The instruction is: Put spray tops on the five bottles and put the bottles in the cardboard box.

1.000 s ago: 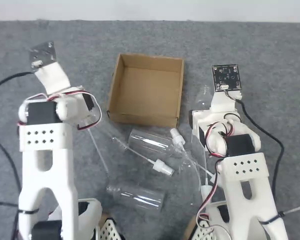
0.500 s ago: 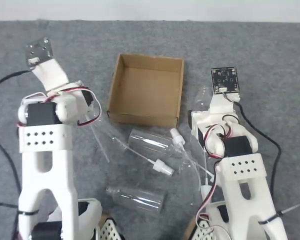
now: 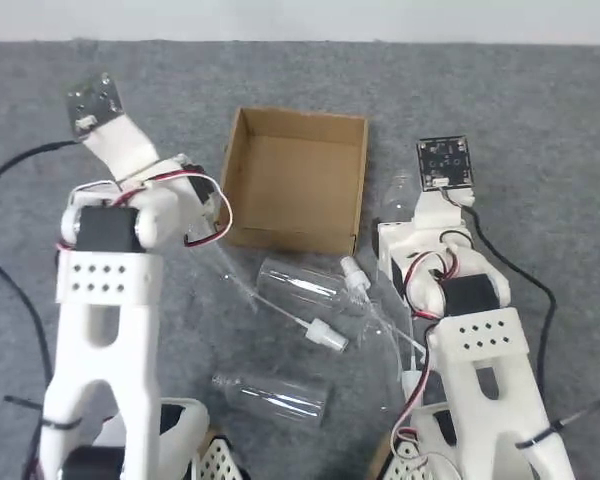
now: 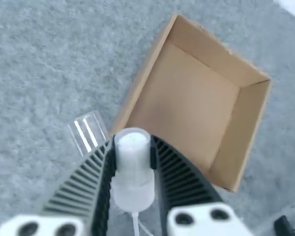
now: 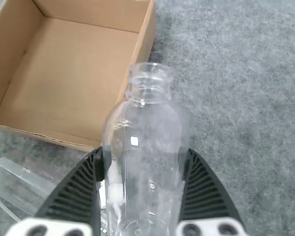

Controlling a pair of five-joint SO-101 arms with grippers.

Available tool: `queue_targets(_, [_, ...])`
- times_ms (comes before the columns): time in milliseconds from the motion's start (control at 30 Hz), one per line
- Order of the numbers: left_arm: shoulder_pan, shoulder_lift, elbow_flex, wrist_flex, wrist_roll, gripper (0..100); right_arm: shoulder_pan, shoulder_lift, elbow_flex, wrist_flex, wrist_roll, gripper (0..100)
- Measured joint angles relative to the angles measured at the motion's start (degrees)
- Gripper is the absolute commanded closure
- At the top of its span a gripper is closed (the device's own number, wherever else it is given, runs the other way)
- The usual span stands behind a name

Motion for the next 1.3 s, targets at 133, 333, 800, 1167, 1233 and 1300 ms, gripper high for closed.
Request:
queue_targets(133, [-0.1,-5.5,0.0,-0.7,1.8,99,-0.2,0.0,0.0,0.0,0.0,99.1])
queue_targets(333, [-0.1,-11.8,4.9,-6.1,3.9,99,-2.2,0.0,0.0,0.0,0.0,99.1])
queue_targets(800, [-0.1,-24.2,13.6,-13.5,10.0,99,-3.1,0.0,0.0,-2.7,0.0,99.1])
queue_targets(1167, [-0.1,-24.5,14.3,-13.7,13.4,99,-3.1,0.0,0.0,-2.7,4.6,99.1])
queue_targets(1233, [-0.1,-24.5,14.3,-13.7,13.4,99,-3.2,0.0,0.0,-4.1,6.2,99.1])
queue_targets(1300, [-1.5,-24.5,14.3,-13.7,13.6,99,-3.4,0.0,1.2,-6.3,6.9,99.1])
